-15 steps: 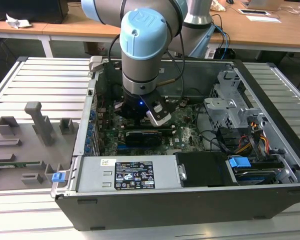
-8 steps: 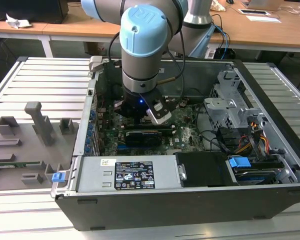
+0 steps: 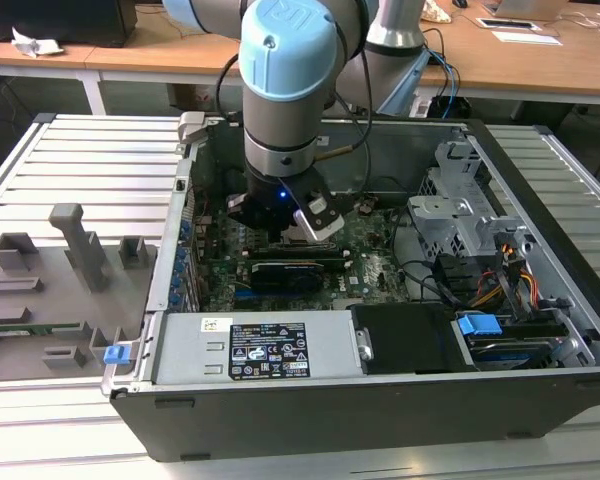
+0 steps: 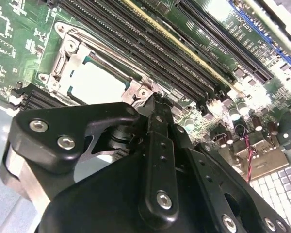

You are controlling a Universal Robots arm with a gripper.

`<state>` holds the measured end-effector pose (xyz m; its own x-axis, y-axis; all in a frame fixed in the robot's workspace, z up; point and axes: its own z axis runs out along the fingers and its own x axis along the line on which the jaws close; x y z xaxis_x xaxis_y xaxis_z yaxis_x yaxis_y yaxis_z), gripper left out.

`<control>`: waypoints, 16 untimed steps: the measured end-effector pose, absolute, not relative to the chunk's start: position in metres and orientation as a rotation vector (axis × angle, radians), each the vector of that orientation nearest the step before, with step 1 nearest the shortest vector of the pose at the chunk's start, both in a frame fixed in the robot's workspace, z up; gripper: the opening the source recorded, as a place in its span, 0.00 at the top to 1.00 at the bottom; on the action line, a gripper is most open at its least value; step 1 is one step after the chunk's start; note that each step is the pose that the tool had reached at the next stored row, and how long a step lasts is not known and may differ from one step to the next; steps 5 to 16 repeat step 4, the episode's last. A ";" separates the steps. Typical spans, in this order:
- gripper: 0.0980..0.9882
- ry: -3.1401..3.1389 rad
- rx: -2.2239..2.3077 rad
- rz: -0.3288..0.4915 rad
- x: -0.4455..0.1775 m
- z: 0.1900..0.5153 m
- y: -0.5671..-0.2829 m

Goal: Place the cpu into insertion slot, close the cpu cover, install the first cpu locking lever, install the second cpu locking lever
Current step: 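Install the second cpu locking lever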

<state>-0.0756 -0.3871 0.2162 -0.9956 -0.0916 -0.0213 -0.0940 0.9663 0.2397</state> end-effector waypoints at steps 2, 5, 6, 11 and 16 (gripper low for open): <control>0.99 3.105 -0.147 0.380 -0.076 0.218 -0.387; 0.99 3.105 -0.147 0.380 -0.076 0.218 -0.387; 0.99 3.105 -0.147 0.380 -0.076 0.218 -0.387; 0.99 3.105 -0.147 0.380 -0.076 0.218 -0.387; 0.99 3.105 -0.147 0.380 -0.076 0.218 -0.387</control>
